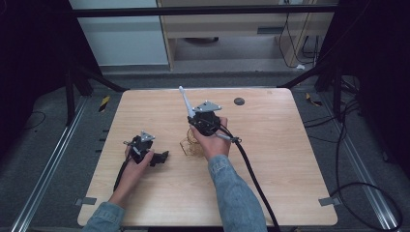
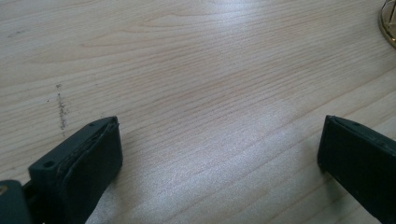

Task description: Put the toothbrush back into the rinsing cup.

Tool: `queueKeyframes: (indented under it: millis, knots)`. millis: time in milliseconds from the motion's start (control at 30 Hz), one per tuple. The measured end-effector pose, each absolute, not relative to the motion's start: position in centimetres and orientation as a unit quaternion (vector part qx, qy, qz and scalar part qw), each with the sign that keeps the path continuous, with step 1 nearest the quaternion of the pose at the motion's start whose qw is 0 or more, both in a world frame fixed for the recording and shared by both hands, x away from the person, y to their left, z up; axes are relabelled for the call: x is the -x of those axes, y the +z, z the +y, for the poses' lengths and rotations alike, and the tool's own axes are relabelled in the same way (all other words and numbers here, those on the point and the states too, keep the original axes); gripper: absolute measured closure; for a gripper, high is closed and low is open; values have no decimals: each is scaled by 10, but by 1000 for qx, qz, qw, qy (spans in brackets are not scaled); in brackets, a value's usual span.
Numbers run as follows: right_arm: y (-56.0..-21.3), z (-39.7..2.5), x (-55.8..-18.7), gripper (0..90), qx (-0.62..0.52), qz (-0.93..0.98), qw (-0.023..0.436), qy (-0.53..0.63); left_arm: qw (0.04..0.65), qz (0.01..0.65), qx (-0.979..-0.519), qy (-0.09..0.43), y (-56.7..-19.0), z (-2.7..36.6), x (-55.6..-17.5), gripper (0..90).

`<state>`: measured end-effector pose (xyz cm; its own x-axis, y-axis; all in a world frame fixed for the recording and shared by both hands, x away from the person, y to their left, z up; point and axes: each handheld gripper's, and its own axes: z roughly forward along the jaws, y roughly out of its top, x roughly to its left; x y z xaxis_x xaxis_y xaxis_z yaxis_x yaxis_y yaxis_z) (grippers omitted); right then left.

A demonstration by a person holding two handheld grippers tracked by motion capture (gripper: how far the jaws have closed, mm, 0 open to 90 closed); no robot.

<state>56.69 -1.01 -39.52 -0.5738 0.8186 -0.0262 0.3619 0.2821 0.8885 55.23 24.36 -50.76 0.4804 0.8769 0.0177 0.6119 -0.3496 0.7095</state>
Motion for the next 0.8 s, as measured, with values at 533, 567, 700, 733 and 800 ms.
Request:
queueKeyframes:
  millis: [533,567,700,733,800]
  knots:
    - [-400,-13,-563,667,-387,767,247,448,327,467,-796,203,-508,244,-552,0]
    - [-401,-13,-562,667,-386,768,248,446,327,467,-796,203,-508,244,-552,0]
    - [-403,-14,-561,666,-385,771,246,443,327,467,-796,203,-508,244,-552,0]
    - [-404,-14,-561,667,-385,772,246,442,326,467,-796,203,-508,244,-552,0]
    - [-404,-14,-561,667,-385,773,246,441,326,467,-796,203,-508,244,-552,0]
